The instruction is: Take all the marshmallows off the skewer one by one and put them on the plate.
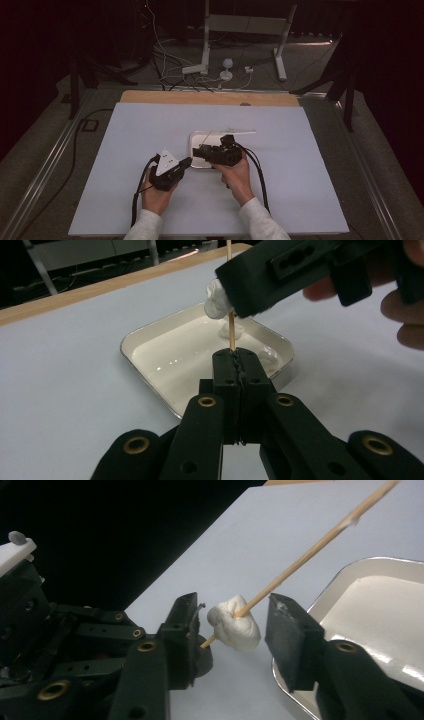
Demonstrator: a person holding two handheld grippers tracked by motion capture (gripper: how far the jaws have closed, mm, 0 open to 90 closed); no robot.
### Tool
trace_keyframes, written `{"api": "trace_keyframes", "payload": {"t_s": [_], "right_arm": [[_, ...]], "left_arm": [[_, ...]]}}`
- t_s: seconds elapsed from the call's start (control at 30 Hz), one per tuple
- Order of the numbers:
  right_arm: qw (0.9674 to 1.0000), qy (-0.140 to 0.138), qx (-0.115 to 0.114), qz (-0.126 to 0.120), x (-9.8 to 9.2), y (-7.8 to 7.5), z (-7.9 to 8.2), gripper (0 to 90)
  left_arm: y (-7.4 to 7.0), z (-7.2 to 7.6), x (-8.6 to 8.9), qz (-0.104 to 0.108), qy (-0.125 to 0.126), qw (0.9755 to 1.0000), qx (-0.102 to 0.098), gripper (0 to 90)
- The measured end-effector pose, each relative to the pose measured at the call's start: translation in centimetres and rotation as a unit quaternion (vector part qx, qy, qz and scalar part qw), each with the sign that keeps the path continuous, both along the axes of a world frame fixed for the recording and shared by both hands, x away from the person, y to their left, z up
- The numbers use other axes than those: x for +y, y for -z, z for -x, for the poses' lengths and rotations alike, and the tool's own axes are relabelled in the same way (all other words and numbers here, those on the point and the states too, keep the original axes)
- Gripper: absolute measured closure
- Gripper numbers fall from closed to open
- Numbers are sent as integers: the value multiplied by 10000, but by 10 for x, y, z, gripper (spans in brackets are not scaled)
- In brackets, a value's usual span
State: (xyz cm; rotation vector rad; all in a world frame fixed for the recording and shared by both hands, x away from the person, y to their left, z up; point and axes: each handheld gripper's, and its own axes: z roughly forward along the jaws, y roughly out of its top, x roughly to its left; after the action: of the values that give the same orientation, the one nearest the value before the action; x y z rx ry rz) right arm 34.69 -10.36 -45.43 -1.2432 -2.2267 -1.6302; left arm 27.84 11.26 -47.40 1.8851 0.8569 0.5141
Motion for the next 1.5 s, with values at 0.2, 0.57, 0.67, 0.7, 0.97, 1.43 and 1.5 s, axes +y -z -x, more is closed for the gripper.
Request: {"api": "trace_keyframes", "payload": {"t_s": [0.2,0.57,0.67,0.7,0.97,1.43,1.5], "right_arm": [[9996,-13,177,-220,3,3,-2,659],[9988,-8,345,-347,6,5,-2,734],[9989,34,324,-335,5,4,-2,757],[9989,55,319,-331,5,4,-1,761],[9951,549,302,-767,-15,-5,-9,781],[9956,742,41,-579,-39,-26,-22,783],[9952,768,40,-605,-39,-28,-22,785]], "left_arm": [[0,1,0,150,17,9999,-45,900],[0,2,1,315,-9,9995,-68,900],[0,2,0,279,17,9996,-87,900],[0,2,0,279,25,9996,-89,900],[2,4,1,129,173,9997,-88,900],[0,6,-1,126,335,9992,-203,900],[-1,6,-1,114,337,9991,-225,900]]}}
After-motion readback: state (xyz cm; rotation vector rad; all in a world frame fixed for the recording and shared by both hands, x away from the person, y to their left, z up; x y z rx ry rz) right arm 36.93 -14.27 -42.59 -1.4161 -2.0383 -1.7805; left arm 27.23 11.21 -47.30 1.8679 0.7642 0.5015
